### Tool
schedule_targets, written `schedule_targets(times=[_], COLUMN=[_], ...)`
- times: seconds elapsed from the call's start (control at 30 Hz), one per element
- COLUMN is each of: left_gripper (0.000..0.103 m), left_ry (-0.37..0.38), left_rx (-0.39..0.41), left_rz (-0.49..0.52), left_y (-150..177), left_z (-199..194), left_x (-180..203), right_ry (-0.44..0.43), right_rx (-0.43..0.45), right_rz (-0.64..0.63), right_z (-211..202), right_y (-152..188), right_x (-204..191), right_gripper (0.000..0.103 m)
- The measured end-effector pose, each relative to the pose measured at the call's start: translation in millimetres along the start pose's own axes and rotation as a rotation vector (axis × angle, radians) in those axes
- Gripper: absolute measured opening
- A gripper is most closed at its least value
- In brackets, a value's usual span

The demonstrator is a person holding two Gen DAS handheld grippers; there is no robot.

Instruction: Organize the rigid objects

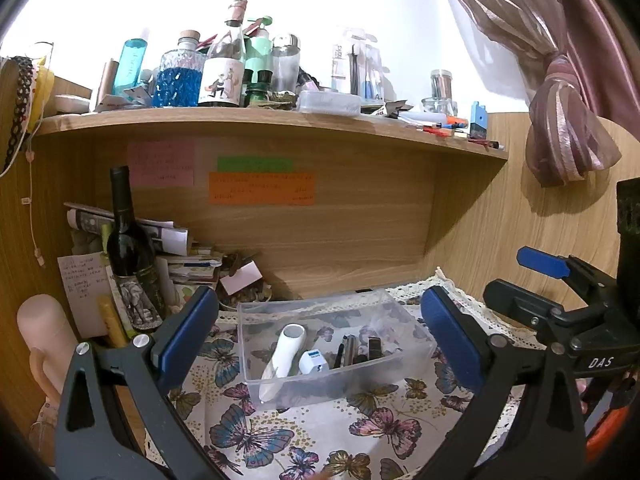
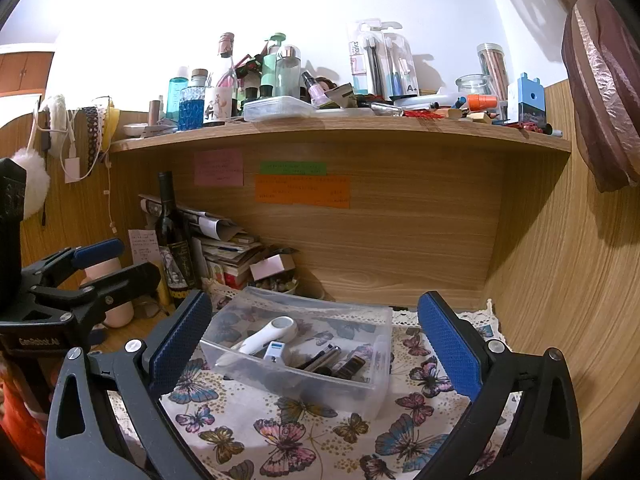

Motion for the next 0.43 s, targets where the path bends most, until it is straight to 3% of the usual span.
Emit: schedule_targets(times=[0.43], left_gripper=[0.103], left_ry=[0.002], left_rx=[0.006], left_rz=[0.011], left_y=[0.0], left_z=[-0.7], left_x=[1.5], right_ry=[-0.002], right_rx=[-0.005], right_rz=[0.001], right_z=[1.1], right_y=[0.2], right_x=[3.2], right_gripper=[0.103])
Point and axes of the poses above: each gripper's, at about its wrist camera, not at the fingertips, and z roughly the way its jaws point, x to its right, y to its underside, the point moved 5 cm from there along z, roughly the way its jaws point, and after that the axes turned 1 degree about -y, right-handed, at the moved point
